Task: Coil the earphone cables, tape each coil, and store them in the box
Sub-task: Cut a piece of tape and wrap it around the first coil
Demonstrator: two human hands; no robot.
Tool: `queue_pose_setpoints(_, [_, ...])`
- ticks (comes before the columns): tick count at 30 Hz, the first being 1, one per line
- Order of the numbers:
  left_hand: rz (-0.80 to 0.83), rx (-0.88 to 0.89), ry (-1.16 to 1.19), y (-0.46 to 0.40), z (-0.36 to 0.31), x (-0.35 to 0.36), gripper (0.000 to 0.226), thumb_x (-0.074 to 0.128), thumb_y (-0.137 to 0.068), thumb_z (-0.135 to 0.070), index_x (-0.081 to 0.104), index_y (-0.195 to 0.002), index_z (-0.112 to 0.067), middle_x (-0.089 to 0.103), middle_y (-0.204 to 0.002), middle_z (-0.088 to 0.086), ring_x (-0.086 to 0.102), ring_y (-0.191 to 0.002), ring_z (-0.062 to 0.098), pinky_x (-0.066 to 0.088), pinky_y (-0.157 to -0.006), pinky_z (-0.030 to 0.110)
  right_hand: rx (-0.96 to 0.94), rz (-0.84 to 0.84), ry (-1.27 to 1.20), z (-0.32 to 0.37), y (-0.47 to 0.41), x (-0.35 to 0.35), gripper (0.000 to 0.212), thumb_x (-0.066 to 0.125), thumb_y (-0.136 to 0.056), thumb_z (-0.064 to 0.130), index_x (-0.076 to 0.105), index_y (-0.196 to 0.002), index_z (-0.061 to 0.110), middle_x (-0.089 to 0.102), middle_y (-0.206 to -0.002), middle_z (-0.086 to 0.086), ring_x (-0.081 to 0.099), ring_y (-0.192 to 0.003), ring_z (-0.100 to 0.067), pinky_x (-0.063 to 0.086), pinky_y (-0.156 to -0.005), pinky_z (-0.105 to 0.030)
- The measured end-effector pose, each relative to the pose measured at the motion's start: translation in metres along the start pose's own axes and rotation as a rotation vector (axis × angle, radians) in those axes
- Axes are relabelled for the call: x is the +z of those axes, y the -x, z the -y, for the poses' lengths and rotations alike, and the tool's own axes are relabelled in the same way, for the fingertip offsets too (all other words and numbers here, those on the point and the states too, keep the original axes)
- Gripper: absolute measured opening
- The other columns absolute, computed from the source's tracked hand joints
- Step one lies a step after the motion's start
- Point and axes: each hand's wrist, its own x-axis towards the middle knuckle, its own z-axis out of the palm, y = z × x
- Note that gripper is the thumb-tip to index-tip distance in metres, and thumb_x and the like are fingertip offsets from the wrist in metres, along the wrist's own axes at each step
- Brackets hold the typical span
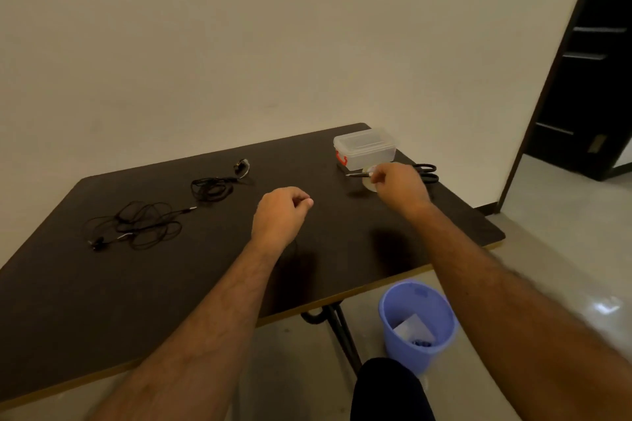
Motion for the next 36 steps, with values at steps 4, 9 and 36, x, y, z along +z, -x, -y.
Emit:
queue_pose_setpoints(4, [0.058,-0.069,0.062,-0.022,-0.024,0.027,0.018,0.063,-0.095,-0.028,0.071,-0.11,-0.021,0.068,-0.108,-0.005,0.056,-0.094,0.005,0.043,-0.082,0.025,0.068,-0.1,0.123,-0.049,-0.027,-0.031,0.02,0.06,-0.091,0.007,0.07,-0.107,0.016,0.069,-0.105,-0.008,0.063,-0.093,-0.023,0.054,-0.089,-0.038])
queue_pose_setpoints(9, [0.152,-0.208,0.171,-0.05,-0.049,0.071,0.016,0.066,-0.093,-0.023,0.073,-0.107,-0.018,0.068,-0.107,-0.002,0.058,-0.096,0.009,0.05,-0.091,0.032,0.01,0.0,0.255,-0.082,-0.061,-0.049,0.032,0.059,-0.089,0.002,0.067,-0.116,0.019,0.067,-0.115,-0.006,0.06,-0.098,-0.024,0.05,-0.088,-0.035])
queue_pose_setpoints(36, [0.227,-0.392,0.465,-0.107,-0.073,0.133,0.072,0.071,-0.088,-0.011,0.038,-0.149,-0.027,0.068,-0.103,0.005,0.056,-0.061,0.008,0.043,-0.045,0.02,-0.009,0.311,0.021,-0.112,-0.095,-0.022,0.037,0.063,-0.089,0.005,0.056,-0.123,0.019,0.062,-0.117,-0.009,0.055,-0.099,-0.02,0.048,-0.092,-0.034])
